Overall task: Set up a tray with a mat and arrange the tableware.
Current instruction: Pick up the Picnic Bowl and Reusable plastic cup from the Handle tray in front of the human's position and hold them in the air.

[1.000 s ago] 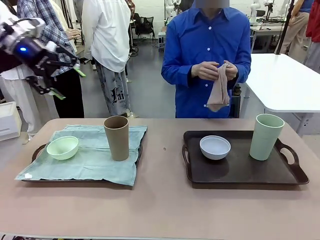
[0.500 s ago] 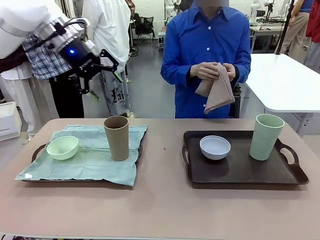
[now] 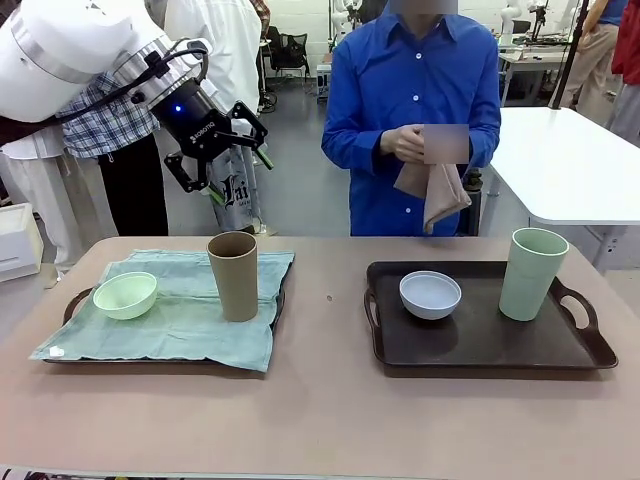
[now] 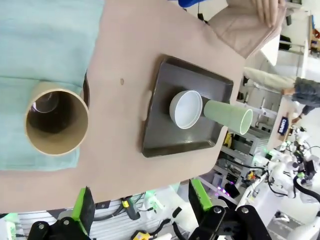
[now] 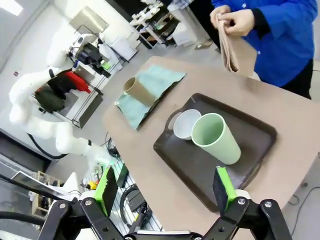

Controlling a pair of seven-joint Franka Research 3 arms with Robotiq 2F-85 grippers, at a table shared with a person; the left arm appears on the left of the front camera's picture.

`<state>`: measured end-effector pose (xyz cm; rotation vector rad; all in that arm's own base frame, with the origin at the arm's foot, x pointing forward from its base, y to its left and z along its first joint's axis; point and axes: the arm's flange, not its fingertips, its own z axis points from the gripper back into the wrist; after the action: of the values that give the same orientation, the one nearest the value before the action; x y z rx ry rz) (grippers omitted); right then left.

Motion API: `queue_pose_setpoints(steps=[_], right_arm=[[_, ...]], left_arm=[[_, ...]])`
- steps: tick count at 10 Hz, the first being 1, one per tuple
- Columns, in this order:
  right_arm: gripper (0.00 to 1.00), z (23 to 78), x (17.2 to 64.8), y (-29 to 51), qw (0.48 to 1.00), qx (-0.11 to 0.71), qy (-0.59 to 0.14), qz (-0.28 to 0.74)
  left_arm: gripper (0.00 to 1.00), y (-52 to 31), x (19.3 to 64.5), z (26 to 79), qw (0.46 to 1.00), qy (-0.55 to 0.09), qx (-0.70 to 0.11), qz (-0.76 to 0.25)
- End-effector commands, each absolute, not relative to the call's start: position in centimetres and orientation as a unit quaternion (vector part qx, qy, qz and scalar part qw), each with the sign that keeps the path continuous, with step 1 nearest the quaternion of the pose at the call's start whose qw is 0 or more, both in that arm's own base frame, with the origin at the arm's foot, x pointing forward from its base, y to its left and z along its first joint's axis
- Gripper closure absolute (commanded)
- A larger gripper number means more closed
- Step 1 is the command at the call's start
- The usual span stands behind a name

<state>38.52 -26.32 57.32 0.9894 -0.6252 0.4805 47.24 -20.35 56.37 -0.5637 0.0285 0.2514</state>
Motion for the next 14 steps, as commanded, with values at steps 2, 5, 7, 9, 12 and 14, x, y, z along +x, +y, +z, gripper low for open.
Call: queue_pose_setpoints(steps=[2, 5, 7, 9, 12, 14], right_arm=[[0.00, 57.2, 38.6, -26.5, 0.801, 0.477, -0.278, 0.231], [0.00, 57.8, 39.5, -28.0, 0.686, 0.429, -0.380, 0.448], [0.00, 57.5, 40.4, -31.2, 0.641, 0.377, -0.407, 0.531], [0.00, 56.6, 41.5, -33.0, 0.636, 0.328, -0.371, 0.592], [0.00, 53.7, 41.7, -31.9, 0.614, 0.282, -0.317, 0.666], [0.00, 51.6, 41.3, -30.5, 0.615, 0.274, -0.306, 0.673]], left_arm=[[0.00, -19.8, 47.2, 56.5, 0.953, 0.016, -0.276, 0.125], [0.00, -26.1, 44.2, 59.0, 0.980, -0.033, -0.194, -0.010], [0.00, -32.0, 44.9, 59.3, 0.987, -0.009, -0.154, -0.039], [0.00, -36.4, 47.0, 58.4, 0.989, 0.028, -0.144, -0.031], [0.00, -41.8, 49.5, 55.0, 0.996, 0.024, -0.083, -0.012], [0.00, -43.9, 50.6, 53.9, 0.998, 0.007, -0.067, -0.007]])
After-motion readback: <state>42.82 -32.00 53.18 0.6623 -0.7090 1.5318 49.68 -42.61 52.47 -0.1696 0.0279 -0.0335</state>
